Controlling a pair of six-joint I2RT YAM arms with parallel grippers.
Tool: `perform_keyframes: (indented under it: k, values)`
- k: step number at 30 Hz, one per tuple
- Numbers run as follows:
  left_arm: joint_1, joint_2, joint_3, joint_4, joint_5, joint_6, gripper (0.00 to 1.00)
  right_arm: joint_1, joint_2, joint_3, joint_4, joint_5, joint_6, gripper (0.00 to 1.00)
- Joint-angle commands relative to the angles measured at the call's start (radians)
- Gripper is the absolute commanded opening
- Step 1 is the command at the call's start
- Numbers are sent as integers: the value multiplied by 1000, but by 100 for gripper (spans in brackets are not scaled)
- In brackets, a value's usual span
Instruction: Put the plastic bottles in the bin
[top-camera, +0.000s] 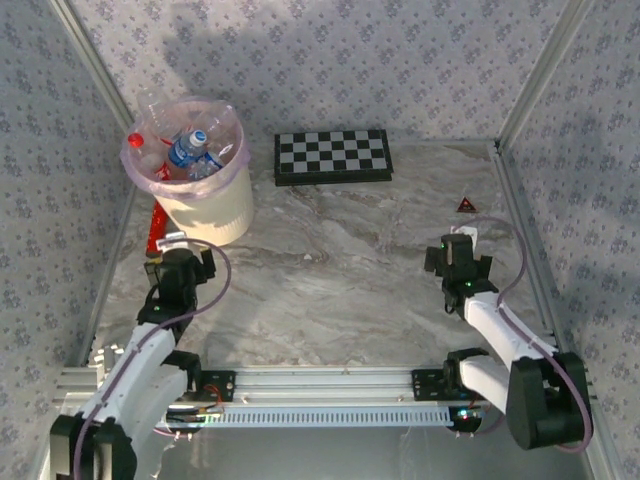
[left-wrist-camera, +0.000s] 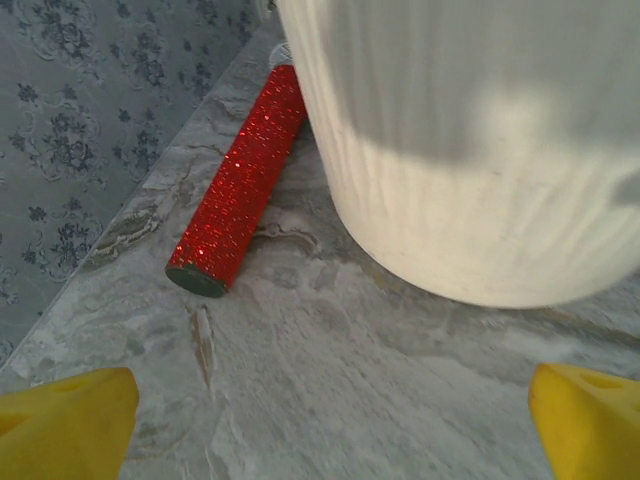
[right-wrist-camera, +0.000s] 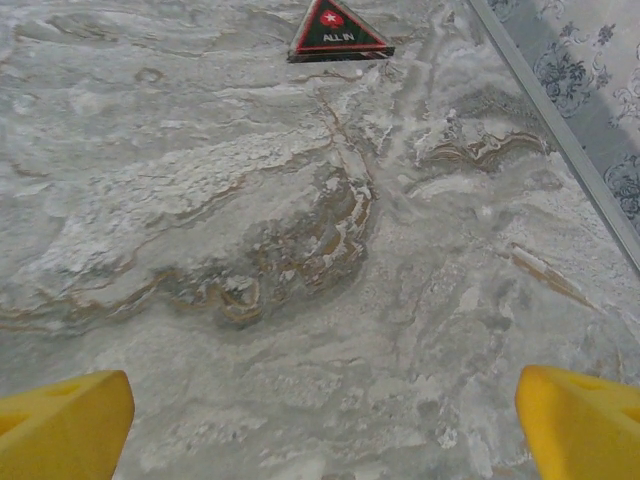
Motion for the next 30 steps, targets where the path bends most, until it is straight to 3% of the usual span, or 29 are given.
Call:
perform_keyframes:
  k: [1,10,17,20,23,25,26,30]
  values:
    - [63,75,-23,283,96,47,100,-31,53,-34,197,7,-34,100]
    - [157,482,0,669,273,105,100,-149,193,-17,443,-140,-98,100]
    - [206,718,108,744,405,88,100,-190,306,8,605,-253,-115,100]
    - [180,747,114,745,400,121,100,-182,404,12,707,-301,-125,100]
    - [162,780,79,849,395,140,100,-136,445,6,742,-341,-190,100]
    - [163,780,81,838,396,139,100,-159,487,-53,914,-346,-164,100]
    - [162,777,85,827,397,139,100,-161,458,-30,820,-343,-162,100]
    - [163,777,83,830,399,138,100,-144,468,-28,825,-318,-176,100]
